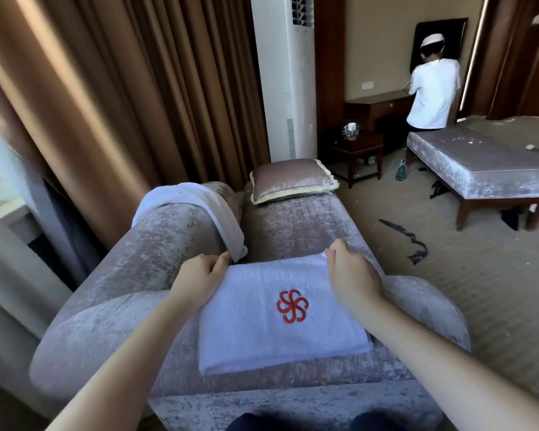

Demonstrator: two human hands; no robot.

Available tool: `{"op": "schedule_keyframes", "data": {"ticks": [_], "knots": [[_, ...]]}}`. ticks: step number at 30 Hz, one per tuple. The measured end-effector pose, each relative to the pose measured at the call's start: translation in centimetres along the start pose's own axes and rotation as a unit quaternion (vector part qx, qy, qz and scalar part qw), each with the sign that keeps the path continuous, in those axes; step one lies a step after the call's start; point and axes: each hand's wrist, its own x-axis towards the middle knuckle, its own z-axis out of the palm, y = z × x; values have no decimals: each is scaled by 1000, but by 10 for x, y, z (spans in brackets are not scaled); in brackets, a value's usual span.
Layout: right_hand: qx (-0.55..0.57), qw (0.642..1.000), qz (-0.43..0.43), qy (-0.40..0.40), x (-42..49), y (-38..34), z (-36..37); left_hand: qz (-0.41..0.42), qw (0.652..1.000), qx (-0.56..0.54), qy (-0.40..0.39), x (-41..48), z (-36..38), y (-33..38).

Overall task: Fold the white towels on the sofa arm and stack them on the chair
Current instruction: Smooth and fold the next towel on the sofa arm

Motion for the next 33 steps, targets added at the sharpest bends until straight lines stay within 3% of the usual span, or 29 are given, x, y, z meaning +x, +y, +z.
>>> {"op": "schedule_keyframes", "data": {"ticks": [4, 8, 10, 12, 14, 16, 20, 25, 27, 29, 30, 32, 33], "knots": [[-58, 998, 4, -9, 3, 4, 3, 23, 992, 107, 65, 0, 14, -3], [-49, 999, -1, 20, 7, 11, 2, 150, 955, 155, 201, -15, 8, 5], [-53, 998, 7, 17, 5, 8, 1, 232, 946, 141, 177, -33, 15, 15], [-48, 996, -20, 68, -1, 4, 1, 277, 941, 158, 115, -52, 33, 18], [-17, 984, -103, 146, -14, -4, 1, 263, 943, 194, 57, -63, 49, 14], [-37, 975, -180, 127, -26, -3, 8, 244, 945, 217, 32, -67, 56, 7], [35, 987, -108, -118, -34, 18, 20, 246, 939, 237, 32, -69, 62, 4], [49, 988, -101, -107, -30, 18, 24, 231, 949, 216, 4, -69, 59, 8], [108, 984, -90, -112, -32, 17, 20, 229, 965, 129, -3, -69, 51, 10], [182, 978, -22, -103, -36, 24, 14, 186, 982, -36, 20, -75, 39, 9], [187, 977, 23, -99, -40, 30, 12, 154, 981, -89, 72, -80, 32, 8], [133, 984, 54, -103, -46, 42, 9, 41, 977, -110, 181, -91, 20, 0], [117, 986, 55, -109, -48, 46, 9, -36, 976, -109, 185, -97, 15, -1]]}}
